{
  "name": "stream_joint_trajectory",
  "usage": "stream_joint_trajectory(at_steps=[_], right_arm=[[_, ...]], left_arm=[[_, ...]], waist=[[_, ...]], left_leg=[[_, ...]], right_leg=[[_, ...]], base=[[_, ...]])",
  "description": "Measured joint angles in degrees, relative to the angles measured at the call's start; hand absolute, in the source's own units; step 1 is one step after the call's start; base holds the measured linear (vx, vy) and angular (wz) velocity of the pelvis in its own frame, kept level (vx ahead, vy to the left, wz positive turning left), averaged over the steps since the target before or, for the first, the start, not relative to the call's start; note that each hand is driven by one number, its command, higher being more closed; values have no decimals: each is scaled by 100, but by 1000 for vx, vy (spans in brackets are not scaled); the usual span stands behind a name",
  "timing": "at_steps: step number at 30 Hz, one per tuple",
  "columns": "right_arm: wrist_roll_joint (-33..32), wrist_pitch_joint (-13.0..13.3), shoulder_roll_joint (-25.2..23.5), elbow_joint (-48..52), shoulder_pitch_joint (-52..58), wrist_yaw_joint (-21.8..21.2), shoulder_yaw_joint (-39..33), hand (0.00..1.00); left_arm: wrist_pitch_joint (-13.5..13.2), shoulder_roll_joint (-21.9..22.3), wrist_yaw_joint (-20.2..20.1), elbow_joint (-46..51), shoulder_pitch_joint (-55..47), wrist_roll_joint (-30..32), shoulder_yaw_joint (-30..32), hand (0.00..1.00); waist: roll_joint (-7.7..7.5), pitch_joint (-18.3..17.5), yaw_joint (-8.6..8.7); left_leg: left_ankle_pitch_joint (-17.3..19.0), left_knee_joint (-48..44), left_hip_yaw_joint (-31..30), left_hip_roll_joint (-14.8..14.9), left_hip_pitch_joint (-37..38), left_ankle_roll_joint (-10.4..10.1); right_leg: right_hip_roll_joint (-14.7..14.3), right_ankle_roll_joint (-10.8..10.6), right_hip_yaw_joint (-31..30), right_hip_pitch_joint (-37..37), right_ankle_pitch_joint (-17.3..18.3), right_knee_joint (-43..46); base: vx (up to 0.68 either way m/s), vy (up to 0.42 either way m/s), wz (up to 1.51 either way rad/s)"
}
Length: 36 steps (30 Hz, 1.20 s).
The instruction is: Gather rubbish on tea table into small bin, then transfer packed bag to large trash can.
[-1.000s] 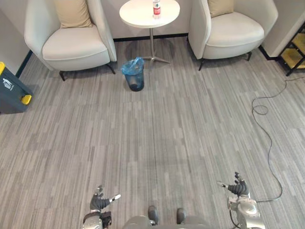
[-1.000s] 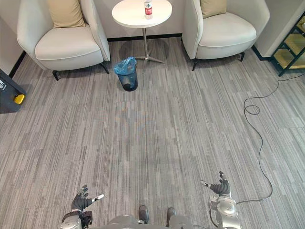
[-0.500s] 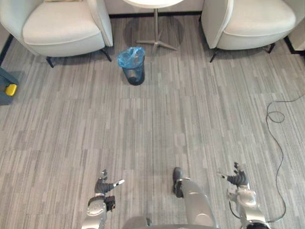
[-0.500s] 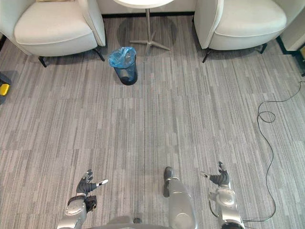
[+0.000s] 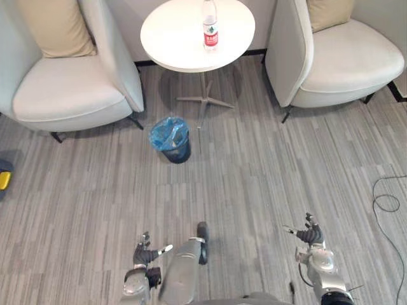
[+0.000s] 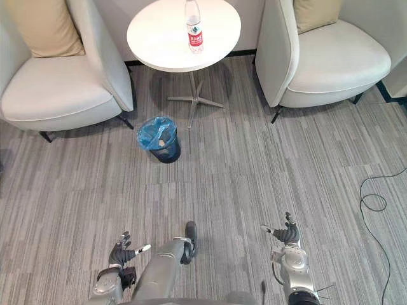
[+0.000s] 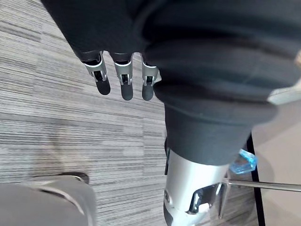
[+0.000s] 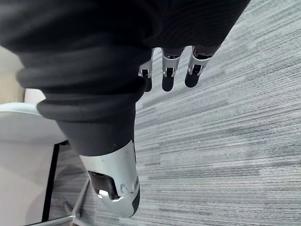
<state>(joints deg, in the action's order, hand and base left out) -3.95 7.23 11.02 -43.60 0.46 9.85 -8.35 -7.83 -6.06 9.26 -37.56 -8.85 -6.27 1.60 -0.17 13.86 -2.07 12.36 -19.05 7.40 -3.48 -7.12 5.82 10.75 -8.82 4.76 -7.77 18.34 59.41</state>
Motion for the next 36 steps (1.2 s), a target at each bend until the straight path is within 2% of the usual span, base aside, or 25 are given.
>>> stream_joint_trajectory(at_steps=[1,2,3,4,6,7,8,10,11,12,14,15,16,17,18,19,20,23,25,27,28,31,32,34,36], right_arm=[[4,18,3,6,-27,-1,42,0],[4,13,8,-6,-108,-2,42,0],[5,14,12,-5,-133,-2,41,0],[5,14,51,-8,-139,-1,39,0],[5,7,66,-3,-98,2,1,0],[6,-21,57,-5,-8,3,-7,0],[10,-68,117,-7,0,6,-15,0],[9,-85,106,30,-118,21,-25,0],[7,-98,108,174,-70,30,-10,0],[6,-97,29,338,12,91,22,0],[2,-83,-104,510,47,186,11,0],[1,-43,-184,757,86,252,1,0],[1,-9,-194,851,87,255,-27,0],[1,56,-154,990,92,260,-42,0],[5,84,-89,1082,133,263,-104,0],[4,89,-27,1121,158,268,-147,0],[5,61,-32,1104,212,278,-250,0],[97,10,-113,1192,252,276,-230,0],[332,9,-110,1440,224,269,-174,0],[482,15,-110,1742,232,265,-7,0],[671,26,-128,2058,296,250,140,0],[782,120,-91,2492,337,231,290,0],[881,208,-43,2635,316,229,302,0],[946,285,25,2800,322,227,365,0],[1115,312,282,2823,284,186,507,0]], left_arm=[[-7,-22,26,-11,62,-61,6,0],[-21,-56,43,-25,169,-97,1,0],[-29,-71,57,-28,209,-97,1,0],[-27,-80,76,-65,304,-117,0,0],[-25,-117,81,-132,378,-160,10,0],[-21,-125,84,-143,367,-157,9,0],[-21,-17,83,-210,375,-149,13,0],[-20,35,80,-254,432,-151,11,0],[-17,147,87,-253,462,-153,24,0],[-21,247,88,-243,483,-163,22,0],[-21,264,88,-248,499,-165,10,0],[-28,271,87,-223,501,-171,3,0],[-33,275,87,-221,510,-184,4,0],[-35,289,89,-225,492,-203,4,0],[-32,333,88,-233,480,-203,-10,0],[-32,375,88,-234,416,-203,-32,0],[-29,339,87,-250,427,-202,-87,0],[-29,227,88,-250,326,-199,-68,0],[-16,228,89,-301,203,-199,-76,0],[-12,154,91,-300,69,-198,-94,0],[-8,-9,102,-297,5,-186,-95,0],[-31,-122,106,-275,37,-152,-77,0],[-49,-152,110,-269,88,-153,-28,0],[-124,-216,112,-250,62,-147,8,0],[-155,-33,94,-288,10,-138,11,0]], waist=[[68,-24,41],[143,4,139],[158,13,157],[190,32,198],[183,36,271],[152,19,324],[336,-35,276],[312,-36,294],[336,15,318],[280,94,249],[250,122,183],[58,132,113],[74,129,111],[116,108,124],[322,54,125],[513,10,130],[645,-42,158],[164,-12,123],[116,10,138],[97,18,150],[96,18,204],[92,-5,292],[93,-8,300],[-53,-82,260],[199,-187,257]], left_leg=[[1,356,-87,61,467,-5],[-1,585,-185,165,756,-9],[-2,671,-208,210,859,-11],[30,766,-270,312,1048,-123],[226,822,-395,458,1340,-484],[371,803,-468,547,1541,-714],[371,591,-542,795,1490,-829],[70,-214,-566,810,1111,-1121],[-320,-1411,-546,854,668,-1097],[-430,-2823,-335,1158,89,-1004],[-217,-3237,-3,1345,-148,-901],[-120,-2902,335,1334,-446,-809],[-112,-2624,466,1329,-551,-831],[-157,-1804,632,1263,-715,-874],[-680,-677,718,1220,-790,-970],[-1320,-212,702,1242,-837,-959],[-1165,37,836,1188,-731,-451],[-1174,610,839,633,-445,-360],[-963,666,856,499,-290,-312],[-808,745,824,441,-54,-278],[-695,736,640,447,189,-308],[-689,732,461,467,342,-352],[-699,716,341,489,356,-370],[-649,681,216,399,373,-531],[-641,780,-76,592,405,-732]], right_leg=[[71,282,490,-325,152,-345],[28,423,853,-615,232,-1012],[4,432,936,-789,233,-1366],[-129,386,903,-1061,71,-2277],[-427,407,524,-1179,-755,-3840],[-592,541,255,-1124,-1841,-4211],[-721,717,333,-1085,-1812,-4079],[-681,824,414,-1083,-1626,-3846],[-644,898,520,-743,-1462,-3915],[-662,977,621,-158,-1347,-4097],[-630,994,643,309,-1336,-4298],[-495,966,655,722,-1317,-4607],[-463,940,670,857,-1301,-4706],[-451,797,732,1004,-1199,-4804],[-557,652,757,1098,-994,-4801],[-699,572,766,1141,-889,-4776],[-735,457,750,1216,-604,-4702],[-244,319,582,1119,-275,-4342],[-69,307,381,863,-223,-3581],[28,6,94,431,-410,-2392],[9,72,-231,79,-311,-1614],[-88,317,-416,-241,-60,-1873],[-178,326,-593,-396,-72,-2387],[-143,310,-679,-408,-952,-3767],[-334,339,-487,-226,-1070,-3957]], base=[[582,18,20],[681,4,31],[528,-57,40],[539,-104,41],[581,-153,59],[643,-211,46],[636,-219,36],[587,-244,26],[634,-269,48],[506,-185,44],[411,-127,17],[425,-118,5],[465,-88,6],[353,9,3],[343,39,4],[344,82,18],[273,89,39],[276,60,29],[242,47,5],[275,39,12],[237,-12,42],[182,-54,54],[248,-178,72],[243,-205,63],[192,-157,37]])
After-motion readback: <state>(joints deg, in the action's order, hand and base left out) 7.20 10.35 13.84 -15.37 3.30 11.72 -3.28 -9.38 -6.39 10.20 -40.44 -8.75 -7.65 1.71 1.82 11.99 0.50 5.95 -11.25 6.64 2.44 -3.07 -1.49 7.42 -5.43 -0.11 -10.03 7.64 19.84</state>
